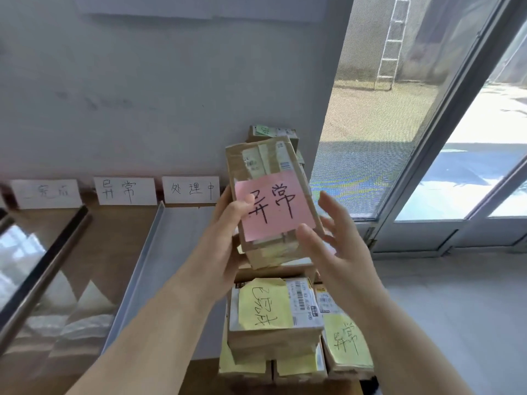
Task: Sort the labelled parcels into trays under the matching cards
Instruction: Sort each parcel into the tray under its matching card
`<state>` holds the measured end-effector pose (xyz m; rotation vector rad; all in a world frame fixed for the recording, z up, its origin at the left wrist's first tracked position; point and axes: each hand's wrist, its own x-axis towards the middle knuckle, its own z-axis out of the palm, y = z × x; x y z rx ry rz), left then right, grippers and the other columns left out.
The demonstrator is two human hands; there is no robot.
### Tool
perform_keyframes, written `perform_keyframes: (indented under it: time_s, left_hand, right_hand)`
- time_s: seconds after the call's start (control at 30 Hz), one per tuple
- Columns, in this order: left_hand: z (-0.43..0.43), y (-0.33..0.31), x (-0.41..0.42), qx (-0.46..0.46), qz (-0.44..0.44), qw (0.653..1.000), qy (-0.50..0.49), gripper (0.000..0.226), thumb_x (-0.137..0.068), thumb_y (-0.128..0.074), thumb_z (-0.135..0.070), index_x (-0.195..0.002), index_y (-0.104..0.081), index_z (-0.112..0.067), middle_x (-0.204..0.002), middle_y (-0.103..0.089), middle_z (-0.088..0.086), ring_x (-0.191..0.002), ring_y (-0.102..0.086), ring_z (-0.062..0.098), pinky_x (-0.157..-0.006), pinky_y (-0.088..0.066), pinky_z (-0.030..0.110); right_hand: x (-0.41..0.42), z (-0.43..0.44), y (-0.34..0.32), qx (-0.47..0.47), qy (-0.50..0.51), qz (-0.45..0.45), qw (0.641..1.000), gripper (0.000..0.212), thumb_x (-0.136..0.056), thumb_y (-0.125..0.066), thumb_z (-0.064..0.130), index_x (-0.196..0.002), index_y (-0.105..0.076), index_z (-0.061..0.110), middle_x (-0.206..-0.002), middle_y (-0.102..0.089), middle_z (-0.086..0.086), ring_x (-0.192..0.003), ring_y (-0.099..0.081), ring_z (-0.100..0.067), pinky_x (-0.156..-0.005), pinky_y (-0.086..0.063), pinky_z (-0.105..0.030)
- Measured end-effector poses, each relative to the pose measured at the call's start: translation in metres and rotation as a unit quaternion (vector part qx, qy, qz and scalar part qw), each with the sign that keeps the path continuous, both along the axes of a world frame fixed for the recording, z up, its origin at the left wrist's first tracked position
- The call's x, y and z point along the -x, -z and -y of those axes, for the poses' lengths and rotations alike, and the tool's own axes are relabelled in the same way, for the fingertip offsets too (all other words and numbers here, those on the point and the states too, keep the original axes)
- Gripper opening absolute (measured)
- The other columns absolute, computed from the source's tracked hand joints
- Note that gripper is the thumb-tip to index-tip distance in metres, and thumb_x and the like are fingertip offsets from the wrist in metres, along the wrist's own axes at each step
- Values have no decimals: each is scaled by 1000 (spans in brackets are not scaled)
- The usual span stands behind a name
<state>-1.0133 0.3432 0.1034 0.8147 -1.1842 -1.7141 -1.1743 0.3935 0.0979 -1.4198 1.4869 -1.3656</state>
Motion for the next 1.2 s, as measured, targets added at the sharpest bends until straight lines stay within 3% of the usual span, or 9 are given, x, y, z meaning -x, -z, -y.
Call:
perform_keyframes:
  time_s: [0.13,0.27,0.37,0.43,0.5,0.6,0.77,0.93,1.2]
  left_hand:
    - [1,-1,0,2,21,1000,11,55,-77,-59,-48,-130,-51,-34,-123,-64,6,-115,-60,28,-93,-47,59]
    - [1,-5,-1,36,64,997,23,52,-83,-56,-48,-133,-45,-38,-121,-65,-1,-112,-62,19,-85,-55,40]
    - [-1,-3,-6,71,146,986,32,70,-78,-47,-76,-139,-40,-43,-135,-54,-15,-132,-43,10,-109,-35,38]
    - [-3,-3,-10,125,228,966,-6,58,-82,-33,-73,-133,-44,-46,-135,-47,-27,-131,-36,-4,-104,-27,13]
    - [-3,0,-15,199,371,906,-48,55,-88,-32,-60,-138,-41,-39,-139,-42,-24,-122,-32,-11,-89,-23,-2]
    - [12,16,-25,256,518,815,-35,56,-94,-47,-46,-146,-30,-32,-151,-30,-14,-133,-24,-2,-103,-19,14]
    - [42,32,-27,264,600,748,103,85,-84,-60,-55,-151,-9,-37,-158,-10,-12,-145,0,6,-116,-10,33]
    - [63,28,-25,228,648,689,230,91,-80,-64,-58,-150,-8,-41,-159,-4,-12,-145,3,8,-117,-6,38]
    - [75,26,-23,210,659,670,269,97,-72,-67,-65,-147,-7,-48,-158,-12,-12,-144,-13,12,-117,-17,37]
  right_hand:
    - [10,3,-7,-112,-128,114,979,67,-71,-62,52,-132,-48,30,-103,-67,20,-92,-62,5,-78,-47,-18]
    - [14,4,-5,-150,-144,169,963,59,-65,-64,54,-120,-58,33,-104,-69,5,-81,-64,-8,-89,-47,-37]
    - [23,3,-6,-146,-135,218,955,73,-57,-75,50,-123,-58,24,-114,-66,-13,-90,-63,-23,-91,-48,-44]
    - [32,0,-4,-132,-103,258,951,91,-46,-81,56,-124,-58,16,-114,-63,-20,-94,-61,-29,-91,-44,-46]
    - [41,-5,-3,-105,-70,292,948,79,-48,-80,55,-115,-64,18,-111,-63,-18,-95,-58,-30,-88,-42,-45]
    - [59,-17,1,-84,-27,323,942,57,-57,-75,51,-107,-66,24,-108,-65,-12,-95,-56,-30,-83,-44,-44]
    - [76,-31,13,-113,18,330,937,105,-29,-84,61,-123,-59,23,-107,-67,-9,-85,-62,-25,-84,-44,-46]
    - [81,-40,21,-130,49,333,933,102,-26,-84,62,-118,-61,25,-102,-66,-10,-78,-64,-23,-93,-44,-51]
    - [81,-45,25,-145,72,345,925,86,-28,-84,58,-106,-64,28,-97,-67,-9,-81,-62,-25,-92,-44,-51]
